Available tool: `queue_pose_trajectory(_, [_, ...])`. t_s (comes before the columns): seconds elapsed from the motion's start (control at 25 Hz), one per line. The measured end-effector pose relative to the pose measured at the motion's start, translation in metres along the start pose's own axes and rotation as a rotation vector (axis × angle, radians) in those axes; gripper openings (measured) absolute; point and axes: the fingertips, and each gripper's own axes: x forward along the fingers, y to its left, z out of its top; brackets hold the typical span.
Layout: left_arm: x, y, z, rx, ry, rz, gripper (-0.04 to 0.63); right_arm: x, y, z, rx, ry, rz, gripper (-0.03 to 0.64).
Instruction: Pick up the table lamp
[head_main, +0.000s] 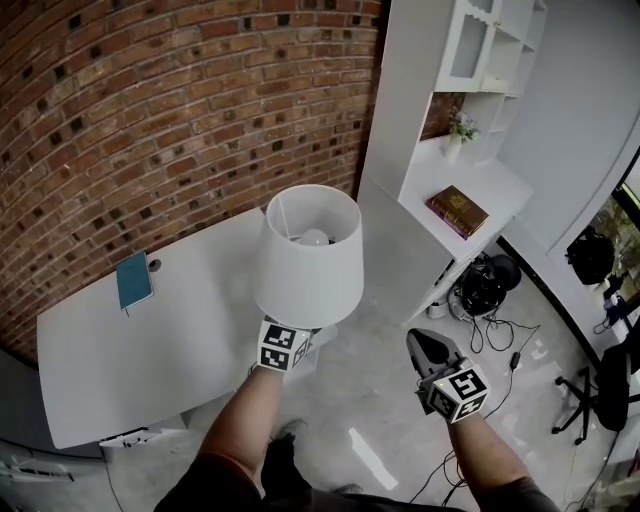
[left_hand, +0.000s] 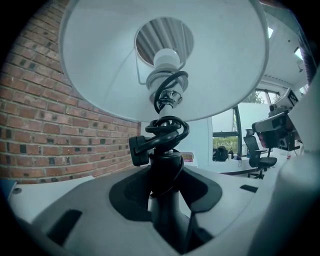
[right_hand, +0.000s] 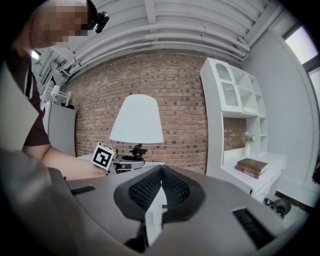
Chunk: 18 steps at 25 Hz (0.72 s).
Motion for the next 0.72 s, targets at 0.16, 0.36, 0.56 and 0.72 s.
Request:
queue_pose_trajectory(0.16, [0.006, -0.023, 0.035, -0.006, -0.006, -0.06, 0.14, -0.026, -0.016, 0.03, -0.019, -0.006, -0.059, -0.006])
queue_pose_trajectory(0.36, [0.016, -0.067, 0.081, 0.029, -0.023, -0.161, 0.14, -0.065, -0.041, 0.063, -0.03, -0.011, -0.155, -0.006])
queue_pose_trajectory(0.56, [0.031, -0.118, 0.127, 0.029, -0.025, -0.285, 0.14, -0.108, -0.059, 0.093, -0.033, -0.025, -0.26, -0.006])
queue_pose_trajectory(0.72, [0.037, -0.158, 0.165, 0.061, -0.046, -0.384, 0.14, -0.145, -0.07, 0.116, -0.02, -0.046, -0.347, -0.006])
